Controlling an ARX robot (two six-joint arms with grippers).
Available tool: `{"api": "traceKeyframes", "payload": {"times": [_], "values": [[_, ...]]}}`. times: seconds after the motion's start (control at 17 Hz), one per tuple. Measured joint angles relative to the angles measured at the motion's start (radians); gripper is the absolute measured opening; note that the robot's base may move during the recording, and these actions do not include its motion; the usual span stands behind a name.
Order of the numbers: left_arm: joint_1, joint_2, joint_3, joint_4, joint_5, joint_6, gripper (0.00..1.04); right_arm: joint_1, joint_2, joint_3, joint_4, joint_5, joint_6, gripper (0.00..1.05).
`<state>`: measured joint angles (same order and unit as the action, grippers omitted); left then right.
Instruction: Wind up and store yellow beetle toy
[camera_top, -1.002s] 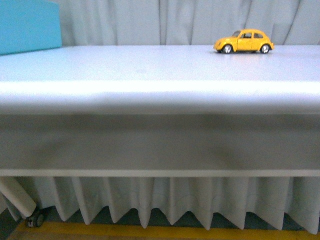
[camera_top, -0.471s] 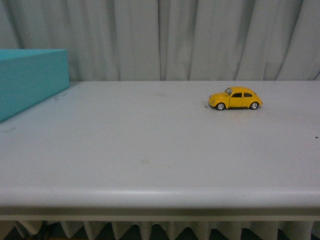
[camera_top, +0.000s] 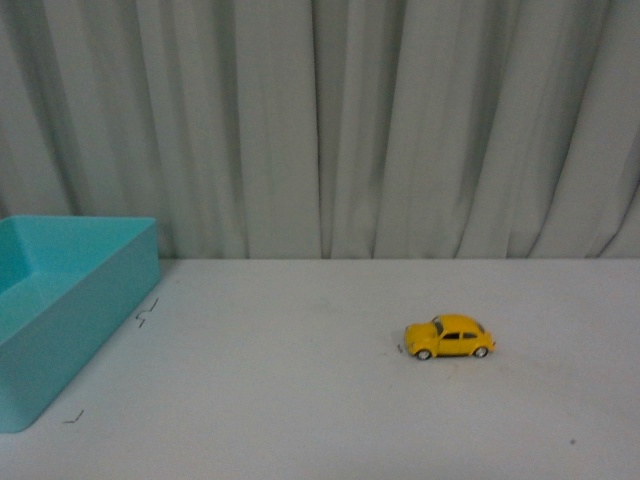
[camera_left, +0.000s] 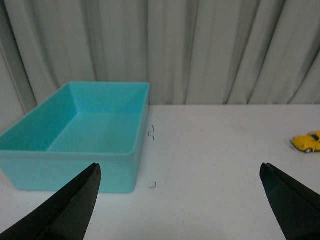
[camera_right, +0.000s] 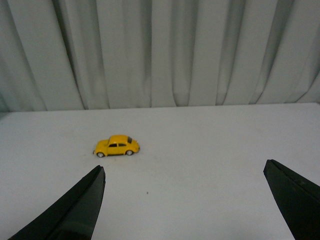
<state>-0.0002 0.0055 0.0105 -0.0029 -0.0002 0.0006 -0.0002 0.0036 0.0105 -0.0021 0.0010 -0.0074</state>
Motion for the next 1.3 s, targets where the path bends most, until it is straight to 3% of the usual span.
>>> {"api": "traceKeyframes", "payload": {"times": [1.3], "values": [[0.000, 0.000, 0.000, -0.001, 0.000, 0.000, 0.98, 0.000, 0.000, 0.000, -0.002, -0.001, 0.000, 0.98]]}}
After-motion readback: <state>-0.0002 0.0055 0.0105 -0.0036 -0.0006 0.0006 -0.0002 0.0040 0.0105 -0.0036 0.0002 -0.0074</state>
